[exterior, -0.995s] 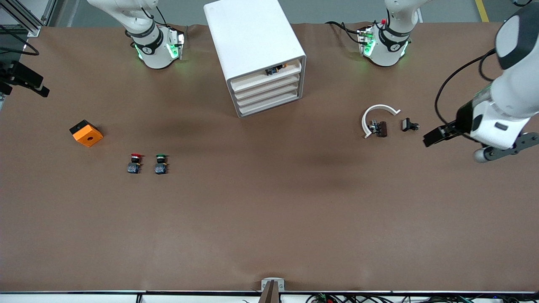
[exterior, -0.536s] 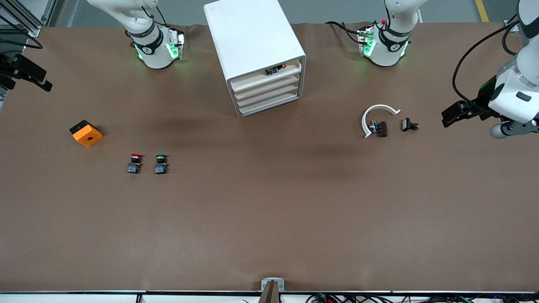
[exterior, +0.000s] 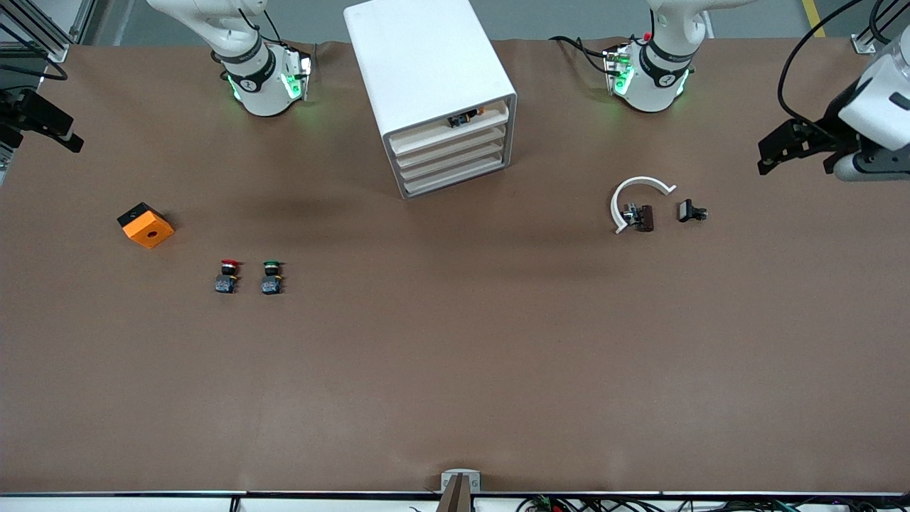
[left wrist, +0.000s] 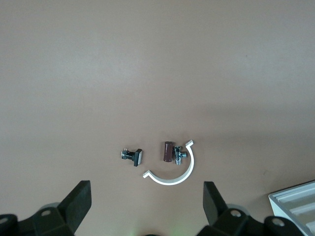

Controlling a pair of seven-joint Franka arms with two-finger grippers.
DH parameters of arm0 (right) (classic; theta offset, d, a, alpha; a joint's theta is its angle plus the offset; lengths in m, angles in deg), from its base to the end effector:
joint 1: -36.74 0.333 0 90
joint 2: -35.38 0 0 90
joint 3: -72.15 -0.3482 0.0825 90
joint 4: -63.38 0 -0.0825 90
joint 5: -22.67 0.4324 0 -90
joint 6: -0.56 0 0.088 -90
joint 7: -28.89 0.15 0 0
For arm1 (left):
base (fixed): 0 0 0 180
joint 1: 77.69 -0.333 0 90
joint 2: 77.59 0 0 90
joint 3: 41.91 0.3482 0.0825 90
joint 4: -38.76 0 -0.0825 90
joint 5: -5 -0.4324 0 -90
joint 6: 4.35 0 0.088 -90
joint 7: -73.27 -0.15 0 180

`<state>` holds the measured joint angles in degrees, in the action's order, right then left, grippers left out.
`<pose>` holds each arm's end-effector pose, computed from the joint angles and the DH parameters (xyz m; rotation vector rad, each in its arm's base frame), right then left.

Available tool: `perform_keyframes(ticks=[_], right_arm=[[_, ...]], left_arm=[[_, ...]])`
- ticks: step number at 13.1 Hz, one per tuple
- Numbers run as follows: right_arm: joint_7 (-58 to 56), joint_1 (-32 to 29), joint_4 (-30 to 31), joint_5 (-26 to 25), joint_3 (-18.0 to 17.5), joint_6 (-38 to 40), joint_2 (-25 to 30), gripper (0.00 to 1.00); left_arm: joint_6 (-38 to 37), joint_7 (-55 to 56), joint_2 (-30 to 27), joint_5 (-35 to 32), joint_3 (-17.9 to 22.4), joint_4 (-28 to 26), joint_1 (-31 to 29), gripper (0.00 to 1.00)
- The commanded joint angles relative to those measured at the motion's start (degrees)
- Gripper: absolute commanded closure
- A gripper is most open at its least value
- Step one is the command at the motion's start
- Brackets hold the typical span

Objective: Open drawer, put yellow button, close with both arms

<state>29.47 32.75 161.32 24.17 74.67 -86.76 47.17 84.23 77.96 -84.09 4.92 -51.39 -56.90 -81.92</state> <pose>0.5234 -0.0581 0.6539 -3.1016 0.1885 -0.0342 0.5579 -0.0559 0.6253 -3.1206 0.0134 0.0154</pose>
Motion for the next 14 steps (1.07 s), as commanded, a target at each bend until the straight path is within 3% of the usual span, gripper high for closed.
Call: perform_keyframes(ticks=[1,14], right_arm=[[-0.14,1.61,1.81,-0.09,1.18,-0.92,1.65,0.0],[-0.31,1.87,1.64,-2.63,-0.14,-0.92,1.65,0.0]], left_arm=[[0.28,2.51,-3.61,0.78,0.77,-3.56,1.67,0.0],[-1.92,1.99,0.87,0.52,1.21,3.98,-1.49,0.0]])
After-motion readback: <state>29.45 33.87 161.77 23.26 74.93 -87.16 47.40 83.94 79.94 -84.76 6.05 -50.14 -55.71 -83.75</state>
